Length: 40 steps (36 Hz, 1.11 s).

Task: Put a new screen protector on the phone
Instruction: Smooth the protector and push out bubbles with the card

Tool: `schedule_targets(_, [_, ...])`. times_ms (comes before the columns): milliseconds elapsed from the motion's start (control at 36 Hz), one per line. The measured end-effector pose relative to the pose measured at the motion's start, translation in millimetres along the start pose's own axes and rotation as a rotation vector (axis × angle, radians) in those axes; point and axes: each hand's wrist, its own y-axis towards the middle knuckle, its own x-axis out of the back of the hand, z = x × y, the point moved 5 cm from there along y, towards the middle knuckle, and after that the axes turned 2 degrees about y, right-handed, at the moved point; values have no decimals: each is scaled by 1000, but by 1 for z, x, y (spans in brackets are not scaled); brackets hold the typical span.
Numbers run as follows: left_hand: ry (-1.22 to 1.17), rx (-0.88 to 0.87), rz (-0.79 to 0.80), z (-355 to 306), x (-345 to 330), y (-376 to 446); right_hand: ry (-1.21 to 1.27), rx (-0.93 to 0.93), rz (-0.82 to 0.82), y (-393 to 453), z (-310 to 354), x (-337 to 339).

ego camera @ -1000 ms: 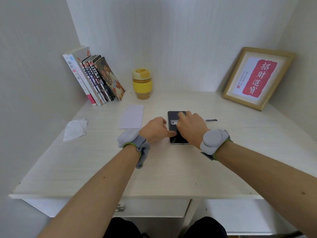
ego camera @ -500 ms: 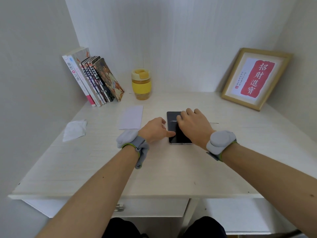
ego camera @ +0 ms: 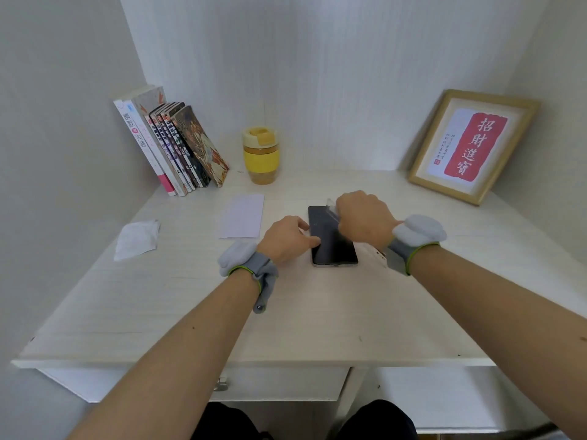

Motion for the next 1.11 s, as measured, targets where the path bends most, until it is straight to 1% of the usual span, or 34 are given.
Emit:
schedule_targets(83, [-17,4,-5,1,0,0,119,-114,4,5,-6,10])
schedule_targets(139, [-28,2,-3,1,1,-1,271,-183,45,10,-11,9])
schedule_targets(222, [-44,-8,-11,1,3,-1,476,-242,131,11,-15,-2])
schedule_targets(333, [-62,-9,-32,2,3,0,605,-291,155,7,-16,-15])
schedule_targets(444, [-84,-8,-59,3,4,1,622,-293,150,6,-15,-20])
schedule_targets(639, [-116,-9,-82,5,4,2,602,-249,193,7,-1,-19])
schedule_targets(833, [-45,-16,-107,1,1,0,615,-278,178,1,-5,-15])
schedule_targets(972, [-19,-19,-104,0,1,1,617,-254,219,4,3,-19])
schedule_targets(1111, [-6,-34,-101,0,1,0,644,-269,173,5,-3,-19])
